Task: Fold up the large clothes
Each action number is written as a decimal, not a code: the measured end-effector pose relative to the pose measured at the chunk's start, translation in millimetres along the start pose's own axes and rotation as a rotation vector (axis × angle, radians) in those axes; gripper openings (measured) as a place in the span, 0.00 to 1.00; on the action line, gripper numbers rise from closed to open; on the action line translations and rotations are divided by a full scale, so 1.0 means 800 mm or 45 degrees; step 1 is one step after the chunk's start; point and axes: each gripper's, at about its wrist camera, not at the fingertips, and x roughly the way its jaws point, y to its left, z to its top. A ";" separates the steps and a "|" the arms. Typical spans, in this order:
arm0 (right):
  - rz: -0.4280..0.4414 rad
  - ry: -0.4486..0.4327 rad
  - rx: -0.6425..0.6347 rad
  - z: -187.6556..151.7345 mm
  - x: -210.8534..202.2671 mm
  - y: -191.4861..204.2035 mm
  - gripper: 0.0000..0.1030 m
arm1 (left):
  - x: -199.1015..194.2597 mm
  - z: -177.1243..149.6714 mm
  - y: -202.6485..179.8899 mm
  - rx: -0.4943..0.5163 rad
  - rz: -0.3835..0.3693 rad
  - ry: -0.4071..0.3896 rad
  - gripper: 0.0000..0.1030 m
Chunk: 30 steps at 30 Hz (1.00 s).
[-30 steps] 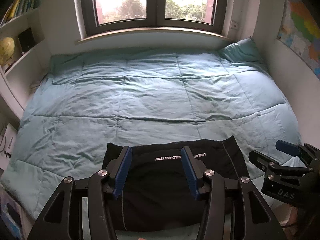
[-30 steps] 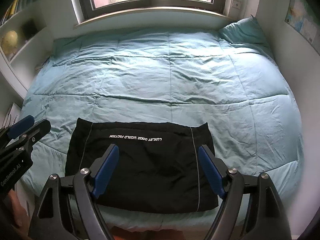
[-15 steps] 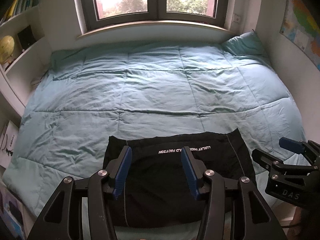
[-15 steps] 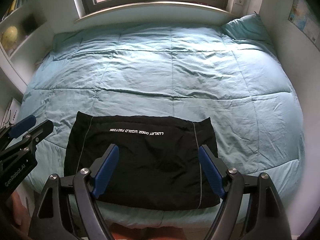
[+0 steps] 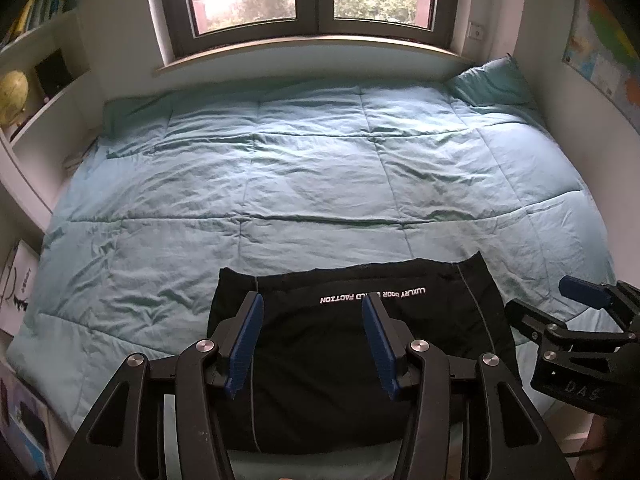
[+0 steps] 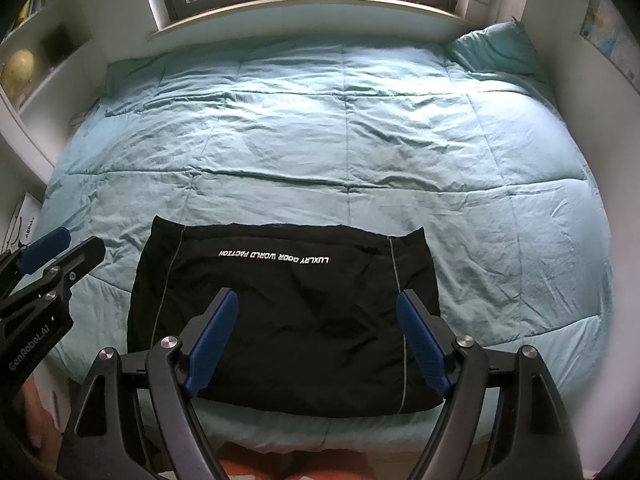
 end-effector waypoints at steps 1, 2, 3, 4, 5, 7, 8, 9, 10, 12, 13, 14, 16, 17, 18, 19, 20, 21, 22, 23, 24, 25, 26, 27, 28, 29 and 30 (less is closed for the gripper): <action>0.001 0.003 -0.002 0.000 0.001 0.000 0.81 | 0.001 0.000 0.001 0.002 -0.001 0.001 0.51; 0.001 0.005 -0.004 0.000 0.002 0.000 0.81 | 0.001 -0.001 0.001 0.002 0.000 0.003 0.51; -0.001 0.005 -0.006 0.000 0.002 0.000 0.81 | 0.002 -0.001 0.002 0.003 0.000 0.005 0.51; -0.002 0.004 -0.007 0.000 0.002 0.000 0.81 | 0.003 -0.001 0.003 0.005 -0.003 0.007 0.51; -0.001 0.004 -0.003 0.000 0.002 0.001 0.81 | 0.004 -0.002 0.004 0.004 -0.004 0.009 0.51; -0.001 0.006 0.000 -0.001 0.002 0.003 0.81 | 0.006 -0.002 0.006 0.005 -0.006 0.011 0.51; 0.001 0.009 -0.001 -0.001 0.002 0.003 0.81 | 0.006 -0.002 0.006 0.005 -0.005 0.012 0.51; 0.001 0.010 -0.005 -0.001 0.003 0.003 0.81 | 0.006 -0.003 0.007 0.006 -0.004 0.013 0.51; -0.001 0.011 -0.009 -0.001 0.004 0.003 0.81 | 0.007 -0.002 0.007 0.007 -0.003 0.013 0.51; 0.002 0.016 -0.013 -0.001 0.006 0.002 0.81 | 0.007 -0.002 0.008 0.009 -0.002 0.013 0.51; 0.005 0.017 -0.016 -0.001 0.007 0.002 0.81 | 0.007 -0.001 0.008 0.011 -0.002 0.014 0.51; 0.006 0.018 -0.019 -0.001 0.008 0.002 0.81 | 0.008 -0.001 0.009 0.012 -0.002 0.015 0.51; 0.007 0.020 -0.027 -0.001 0.009 0.003 0.81 | 0.008 -0.001 0.009 0.016 -0.004 0.014 0.51; 0.006 0.020 -0.030 -0.002 0.009 0.003 0.81 | 0.009 -0.001 0.009 0.017 0.000 0.016 0.51; 0.006 0.021 -0.034 -0.003 0.010 0.003 0.81 | 0.009 -0.001 0.009 0.018 0.001 0.016 0.51; 0.006 0.021 -0.036 -0.004 0.010 0.004 0.81 | 0.010 -0.001 0.010 0.017 0.001 0.016 0.51; 0.008 0.024 -0.036 -0.004 0.011 0.004 0.81 | 0.010 -0.002 0.010 0.013 0.000 0.018 0.51; 0.009 0.026 -0.034 -0.005 0.011 0.005 0.81 | 0.011 -0.002 0.011 0.010 -0.001 0.020 0.51; 0.011 0.027 -0.033 -0.005 0.011 0.004 0.81 | 0.011 -0.003 0.010 0.010 -0.001 0.021 0.51; 0.011 0.027 -0.031 -0.006 0.011 0.005 0.81 | 0.011 -0.003 0.010 0.009 0.000 0.022 0.51; 0.010 0.027 -0.030 -0.006 0.012 0.005 0.81 | 0.011 -0.003 0.010 0.011 0.000 0.023 0.51; 0.007 0.028 -0.028 -0.006 0.012 0.003 0.81 | 0.010 -0.005 0.009 0.009 0.002 0.024 0.51; 0.008 0.030 -0.028 -0.006 0.012 0.003 0.81 | 0.011 -0.005 0.009 0.011 0.003 0.025 0.51; 0.007 0.032 -0.026 -0.007 0.013 0.002 0.81 | 0.012 -0.005 0.010 0.011 0.006 0.026 0.51; 0.006 0.035 -0.025 -0.007 0.013 0.001 0.81 | 0.013 -0.005 0.011 0.012 0.005 0.027 0.51; 0.004 0.036 -0.024 -0.008 0.014 0.000 0.81 | 0.014 -0.005 0.011 0.014 0.003 0.029 0.51; 0.003 0.039 -0.020 -0.009 0.014 0.000 0.81 | 0.014 -0.006 0.010 0.016 0.002 0.030 0.51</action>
